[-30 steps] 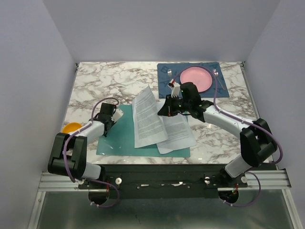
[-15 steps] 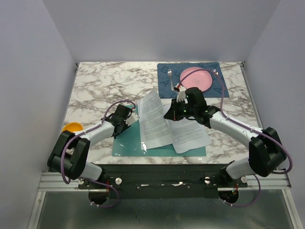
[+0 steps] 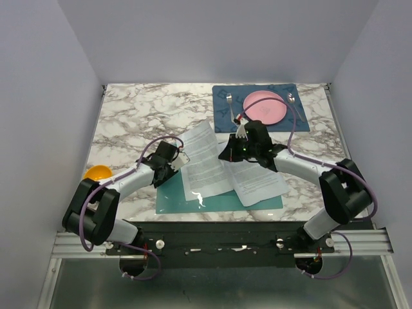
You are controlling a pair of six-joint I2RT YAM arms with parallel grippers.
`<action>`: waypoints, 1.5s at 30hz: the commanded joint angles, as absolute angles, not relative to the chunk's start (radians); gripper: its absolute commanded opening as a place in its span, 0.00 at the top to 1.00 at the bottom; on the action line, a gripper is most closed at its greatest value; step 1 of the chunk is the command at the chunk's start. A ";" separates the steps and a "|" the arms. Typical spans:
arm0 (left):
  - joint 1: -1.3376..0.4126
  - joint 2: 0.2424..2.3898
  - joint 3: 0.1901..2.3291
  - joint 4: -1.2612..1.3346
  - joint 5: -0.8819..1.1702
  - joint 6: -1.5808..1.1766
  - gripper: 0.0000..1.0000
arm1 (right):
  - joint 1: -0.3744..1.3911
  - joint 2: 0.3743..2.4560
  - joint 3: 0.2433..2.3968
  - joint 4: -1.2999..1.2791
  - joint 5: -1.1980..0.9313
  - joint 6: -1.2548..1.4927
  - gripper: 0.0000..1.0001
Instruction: Put the files into the folder
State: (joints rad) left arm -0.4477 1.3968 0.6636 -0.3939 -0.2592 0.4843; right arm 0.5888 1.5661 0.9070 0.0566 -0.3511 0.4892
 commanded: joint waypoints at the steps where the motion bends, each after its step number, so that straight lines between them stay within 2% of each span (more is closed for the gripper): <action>1: -0.459 1.397 0.614 -0.462 -0.169 0.445 0.47 | 0.586 1.620 0.907 0.188 -0.327 0.574 1.00; 27: -0.459 1.351 0.583 -0.445 -0.184 0.440 0.48 | 0.692 1.735 0.923 0.291 -0.313 0.678 1.00; 36: -0.459 1.316 0.580 -0.465 -0.198 0.445 0.48 | 0.698 1.868 1.017 0.316 -0.347 0.695 1.00; 45: -0.459 1.305 0.569 -0.465 -0.209 0.449 0.49 | 0.744 1.798 0.957 0.287 -0.311 0.721 1.00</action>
